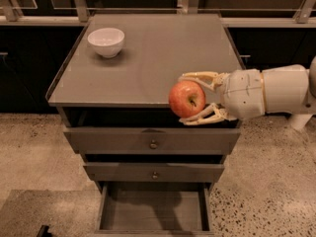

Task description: Pick apple from bottom drawer and place on counter

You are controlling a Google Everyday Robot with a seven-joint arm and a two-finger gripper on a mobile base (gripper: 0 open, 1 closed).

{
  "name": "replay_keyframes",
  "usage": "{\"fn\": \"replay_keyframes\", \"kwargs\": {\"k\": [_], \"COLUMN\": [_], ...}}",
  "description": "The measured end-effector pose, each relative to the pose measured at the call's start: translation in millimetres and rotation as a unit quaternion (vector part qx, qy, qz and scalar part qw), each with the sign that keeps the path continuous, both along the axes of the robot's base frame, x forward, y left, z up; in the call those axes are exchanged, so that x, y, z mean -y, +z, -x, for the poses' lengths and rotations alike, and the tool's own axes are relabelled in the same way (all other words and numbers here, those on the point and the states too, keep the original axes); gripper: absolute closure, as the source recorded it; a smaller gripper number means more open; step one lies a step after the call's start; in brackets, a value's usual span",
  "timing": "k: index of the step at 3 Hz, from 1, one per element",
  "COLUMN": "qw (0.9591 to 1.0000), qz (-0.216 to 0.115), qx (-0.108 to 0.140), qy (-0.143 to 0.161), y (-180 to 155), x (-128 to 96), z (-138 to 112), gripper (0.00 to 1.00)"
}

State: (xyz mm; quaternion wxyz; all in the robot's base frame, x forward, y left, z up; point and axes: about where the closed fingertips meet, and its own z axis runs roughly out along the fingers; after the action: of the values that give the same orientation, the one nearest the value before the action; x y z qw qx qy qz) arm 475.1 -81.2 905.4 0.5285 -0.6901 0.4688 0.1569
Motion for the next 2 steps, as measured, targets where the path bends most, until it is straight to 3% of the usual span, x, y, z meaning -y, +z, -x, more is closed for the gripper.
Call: {"fn": "replay_keyframes", "kwargs": {"k": [2], "qw": [0.9995], "qz": [-0.019], "qx": [-0.024], "qy": [-0.001], "y": [-4.3], "x": [18.2], "z": [-74.2], "gripper": [1.0]}}
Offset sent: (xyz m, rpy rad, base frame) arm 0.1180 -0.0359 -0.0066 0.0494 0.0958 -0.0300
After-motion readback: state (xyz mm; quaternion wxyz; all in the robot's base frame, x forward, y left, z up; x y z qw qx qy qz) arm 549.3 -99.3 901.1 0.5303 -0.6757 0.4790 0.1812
